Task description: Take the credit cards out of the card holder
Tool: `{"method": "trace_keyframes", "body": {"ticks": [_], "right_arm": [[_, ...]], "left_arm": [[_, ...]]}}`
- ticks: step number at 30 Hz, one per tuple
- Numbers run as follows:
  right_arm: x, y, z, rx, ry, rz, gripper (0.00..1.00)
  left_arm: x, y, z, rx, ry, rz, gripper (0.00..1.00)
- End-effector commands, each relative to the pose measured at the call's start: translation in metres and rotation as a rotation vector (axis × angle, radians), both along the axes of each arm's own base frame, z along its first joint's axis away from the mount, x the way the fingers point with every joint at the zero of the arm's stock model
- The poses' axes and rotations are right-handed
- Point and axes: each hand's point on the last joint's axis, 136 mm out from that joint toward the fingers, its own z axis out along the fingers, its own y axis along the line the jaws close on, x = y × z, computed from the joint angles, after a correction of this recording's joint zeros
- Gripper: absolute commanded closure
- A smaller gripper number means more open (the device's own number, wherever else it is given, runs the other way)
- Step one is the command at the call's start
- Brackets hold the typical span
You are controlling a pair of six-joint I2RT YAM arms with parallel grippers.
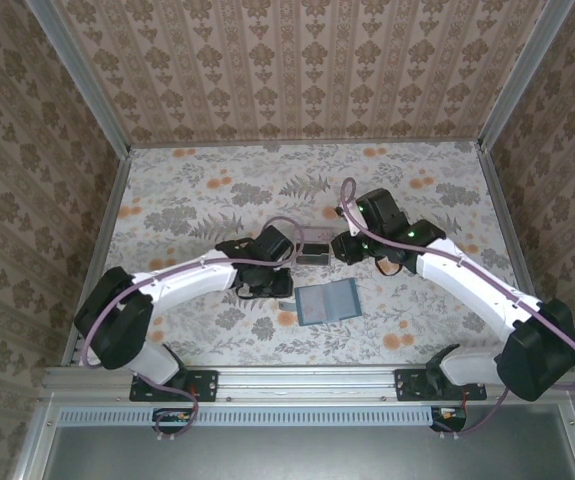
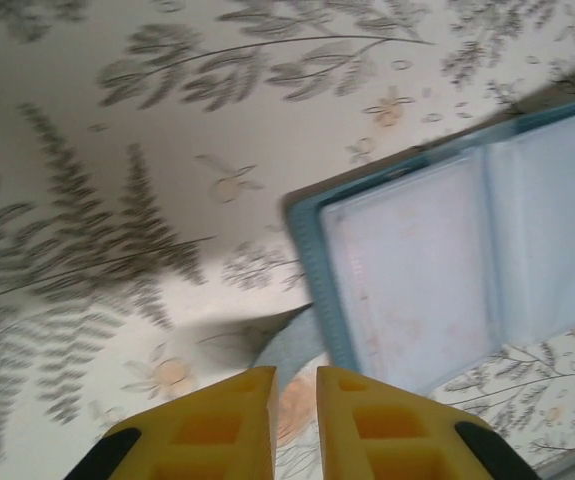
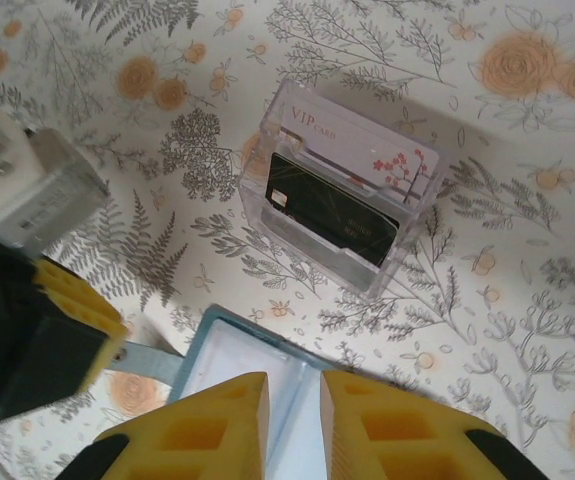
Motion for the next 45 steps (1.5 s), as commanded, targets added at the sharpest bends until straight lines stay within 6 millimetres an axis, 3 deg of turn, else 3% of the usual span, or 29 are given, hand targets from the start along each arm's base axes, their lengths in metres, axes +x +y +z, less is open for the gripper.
{"method": "trace_keyframes", "body": {"ticks": [1, 13, 23, 39, 45], "right_arm": [[-0.009, 0.006, -0.003, 0.132, 0.094, -0.106, 0.78], [-0.047, 0.009, -0.05, 0.222, 0.371, -0.21, 0.8], [-0.056, 0.022, -0.07, 0.2, 0.46, -0.201, 0.75], [-0.073, 0.093, -0.111, 0.207, 0.615, -0.08, 0.75], [-0.075, 0.108, -0.129, 0.217, 0.65, -0.068, 0.77]], "left_arm": [[-0.008, -0.02, -0.006, -0.02, 0.038, -0.08, 0.83], [-0.024, -0.012, -0.044, 0.026, 0.128, -0.083, 0.9], [-0.028, 0.001, -0.059, 0.061, 0.145, -0.065, 0.91], [-0.037, 0.014, -0.062, 0.035, 0.152, -0.034, 0.92], [-0.036, 0.018, -0.062, 0.032, 0.149, -0.027, 0.92]]}}
